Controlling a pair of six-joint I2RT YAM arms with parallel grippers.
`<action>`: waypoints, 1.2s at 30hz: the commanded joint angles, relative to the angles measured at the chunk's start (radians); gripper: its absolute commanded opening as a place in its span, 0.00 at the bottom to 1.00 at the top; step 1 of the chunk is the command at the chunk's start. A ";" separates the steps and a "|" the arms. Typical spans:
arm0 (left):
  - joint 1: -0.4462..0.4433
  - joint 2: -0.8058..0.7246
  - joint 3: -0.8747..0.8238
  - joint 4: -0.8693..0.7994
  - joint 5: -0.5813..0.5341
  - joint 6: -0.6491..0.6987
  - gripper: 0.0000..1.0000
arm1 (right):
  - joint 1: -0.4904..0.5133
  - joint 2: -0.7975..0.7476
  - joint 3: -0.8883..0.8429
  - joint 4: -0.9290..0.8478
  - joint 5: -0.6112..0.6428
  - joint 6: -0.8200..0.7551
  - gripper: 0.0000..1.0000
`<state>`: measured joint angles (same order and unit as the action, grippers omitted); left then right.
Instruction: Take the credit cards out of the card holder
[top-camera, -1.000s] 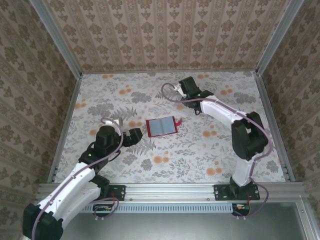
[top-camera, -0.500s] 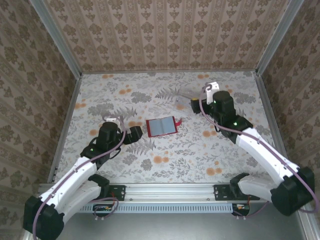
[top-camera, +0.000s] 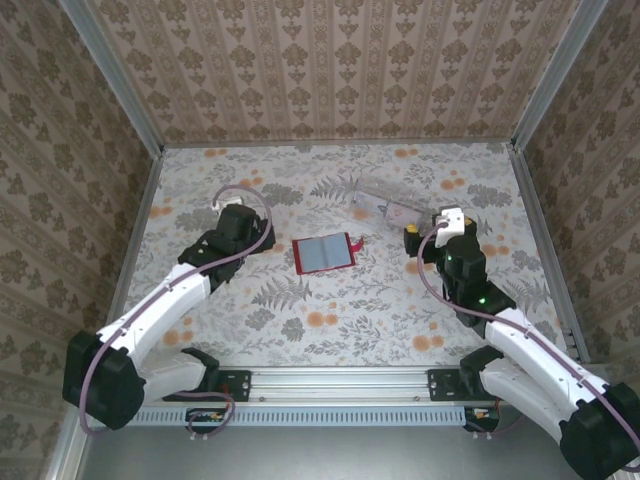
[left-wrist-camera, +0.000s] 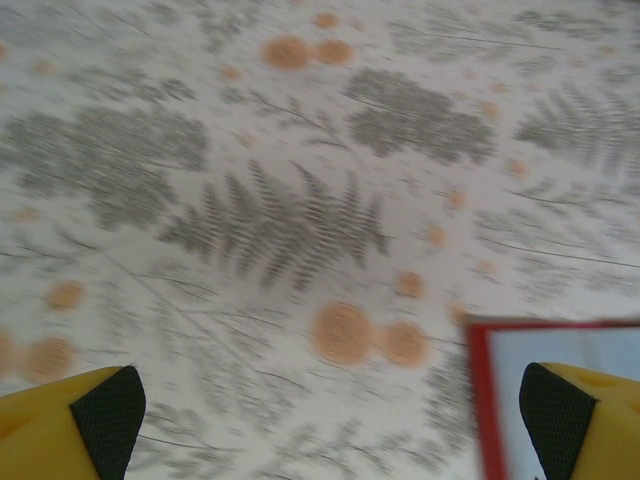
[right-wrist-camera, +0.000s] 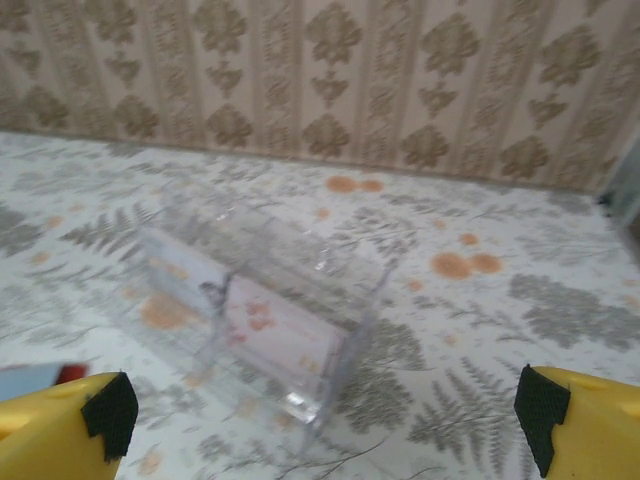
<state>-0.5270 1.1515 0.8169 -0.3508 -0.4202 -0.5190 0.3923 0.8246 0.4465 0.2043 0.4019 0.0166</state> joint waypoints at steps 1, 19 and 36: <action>0.026 0.001 -0.009 0.059 -0.254 0.147 1.00 | -0.023 0.008 -0.067 0.140 0.140 -0.035 1.00; 0.441 0.219 -0.327 0.820 -0.059 0.402 1.00 | -0.322 0.349 -0.153 0.574 -0.108 0.045 1.00; 0.471 0.388 -0.433 1.258 0.199 0.540 1.00 | -0.399 0.697 -0.143 0.833 -0.323 0.052 1.00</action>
<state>-0.0677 1.5406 0.3725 0.8379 -0.2600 0.0013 -0.0139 1.5169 0.2676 1.0042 0.1478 0.0853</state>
